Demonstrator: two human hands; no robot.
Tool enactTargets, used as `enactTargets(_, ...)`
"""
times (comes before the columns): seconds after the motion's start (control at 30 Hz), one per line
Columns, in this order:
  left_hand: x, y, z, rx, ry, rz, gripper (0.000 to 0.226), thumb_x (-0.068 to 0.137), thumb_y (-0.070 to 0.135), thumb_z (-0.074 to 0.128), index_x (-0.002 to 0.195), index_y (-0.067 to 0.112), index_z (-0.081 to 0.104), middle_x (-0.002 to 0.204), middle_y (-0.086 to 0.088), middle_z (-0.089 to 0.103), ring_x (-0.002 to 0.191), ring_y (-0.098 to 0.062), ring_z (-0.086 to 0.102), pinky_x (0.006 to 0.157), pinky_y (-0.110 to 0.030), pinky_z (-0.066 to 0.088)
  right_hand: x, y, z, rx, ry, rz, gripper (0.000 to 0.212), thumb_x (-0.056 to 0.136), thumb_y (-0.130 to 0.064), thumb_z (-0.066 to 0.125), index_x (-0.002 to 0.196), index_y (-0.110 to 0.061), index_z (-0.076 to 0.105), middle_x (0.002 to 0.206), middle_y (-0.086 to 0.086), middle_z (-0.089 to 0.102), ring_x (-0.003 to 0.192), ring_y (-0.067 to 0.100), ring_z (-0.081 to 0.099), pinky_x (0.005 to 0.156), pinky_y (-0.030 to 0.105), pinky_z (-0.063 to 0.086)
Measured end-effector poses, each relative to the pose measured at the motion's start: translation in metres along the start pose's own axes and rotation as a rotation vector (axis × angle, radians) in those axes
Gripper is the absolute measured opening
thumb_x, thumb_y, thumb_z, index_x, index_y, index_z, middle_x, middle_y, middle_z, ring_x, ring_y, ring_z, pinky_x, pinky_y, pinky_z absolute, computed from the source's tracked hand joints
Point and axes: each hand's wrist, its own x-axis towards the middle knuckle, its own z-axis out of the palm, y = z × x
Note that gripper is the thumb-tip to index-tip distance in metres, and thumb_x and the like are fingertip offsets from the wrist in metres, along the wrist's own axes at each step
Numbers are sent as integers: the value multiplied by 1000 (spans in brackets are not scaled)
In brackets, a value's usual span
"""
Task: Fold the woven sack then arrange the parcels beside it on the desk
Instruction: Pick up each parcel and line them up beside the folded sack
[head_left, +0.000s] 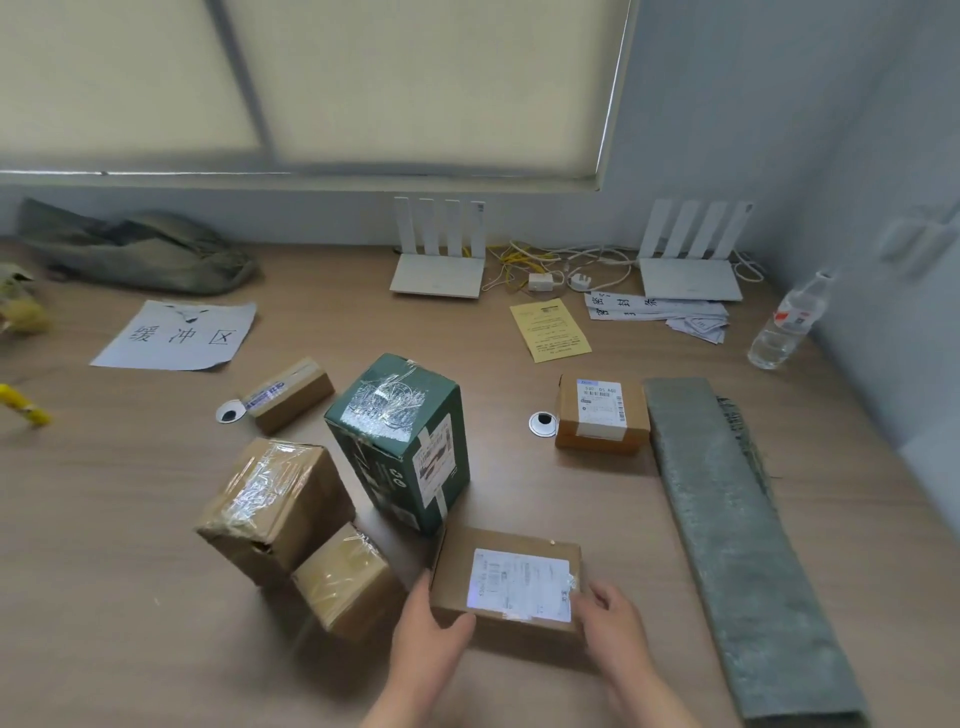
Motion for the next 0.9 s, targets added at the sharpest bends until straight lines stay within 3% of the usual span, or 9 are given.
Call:
enactTargets(0.1, -10, -3, -1, -104, 73, -1, 74, 79, 26, 82, 145, 21, 48, 139, 4, 57, 122, -13, 55, 106, -31, 43, -10, 7, -4, 48, -14, 3, 10, 92, -12, 66, 83, -11, 68, 83, 10, 73, 69, 10, 61, 60, 21, 45)
enactTargets(0.2, -22, -2, -4, -244, 126, -9, 63, 81, 28, 81, 137, 27, 52, 135, 1, 61, 119, -17, 60, 107, -38, 47, -29, 10, -2, 155, -62, -5, 11, 90, -3, 68, 98, -1, 75, 92, 14, 78, 78, 19, 72, 67, 19, 54)
enactTargets(0.3, -34, 8, -11, -380, 182, 27, 57, 84, 21, 79, 133, 29, 51, 129, 0, 62, 110, -16, 63, 101, -37, 50, -48, 9, 0, 316, -147, 47, 29, 84, 13, 67, 112, 6, 68, 97, 22, 76, 92, 37, 74, 81, 41, 60)
enactTargets(0.37, -39, 15, -19, -520, 196, 70, 66, 86, 7, 75, 141, 26, 44, 133, -1, 59, 108, -13, 64, 99, -34, 48, -67, 5, 1, 417, -194, 44, 43, 79, 20, 67, 116, -1, 63, 99, 27, 75, 84, 38, 74, 67, 39, 63)
enactTargets(0.43, -44, 24, -27, -603, 179, 126, 79, 89, 0, 70, 151, 29, 29, 149, 9, 43, 120, -14, 57, 107, -36, 43, -84, 4, 5, 487, -197, 26, 68, 74, 24, 69, 125, -17, 53, 102, 29, 73, 76, 36, 74, 56, 36, 60)
enactTargets(0.53, -58, 37, -39, -651, 63, 201, 91, 93, 2, 66, 156, 40, 13, 151, 25, 24, 128, -15, 46, 113, -43, 38, -113, 2, 15, 516, -175, -60, 90, 71, 22, 74, 131, -37, 42, 105, 25, 72, 84, 38, 74, 57, 37, 59)
enactTargets(0.6, -64, 39, -45, -683, -36, 234, 91, 94, 2, 65, 156, 43, 13, 153, 20, 32, 125, -14, 54, 108, -48, 46, -132, 0, 24, 536, -170, -111, 85, 71, 20, 76, 129, -36, 47, 109, 22, 72, 94, 41, 72, 60, 41, 60)
enactTargets(0.73, -79, 36, -48, -725, -194, 243, 76, 95, 1, 62, 149, 45, 32, 127, 12, 66, 106, -11, 72, 89, -42, 60, -153, 6, 40, 581, -51, -152, 60, 77, 8, 78, 119, -28, 52, 107, 20, 72, 94, 48, 71, 72, 57, 60)
enactTargets(0.9, -89, 26, -51, -691, -318, 252, 64, 95, 1, 62, 137, 47, 50, 128, 4, 70, 108, -21, 72, 90, -50, 59, -160, 10, 39, 451, 138, -191, 46, 73, -8, 86, 110, -7, 57, 101, 18, 74, 92, 35, 73, 82, 49, 60)
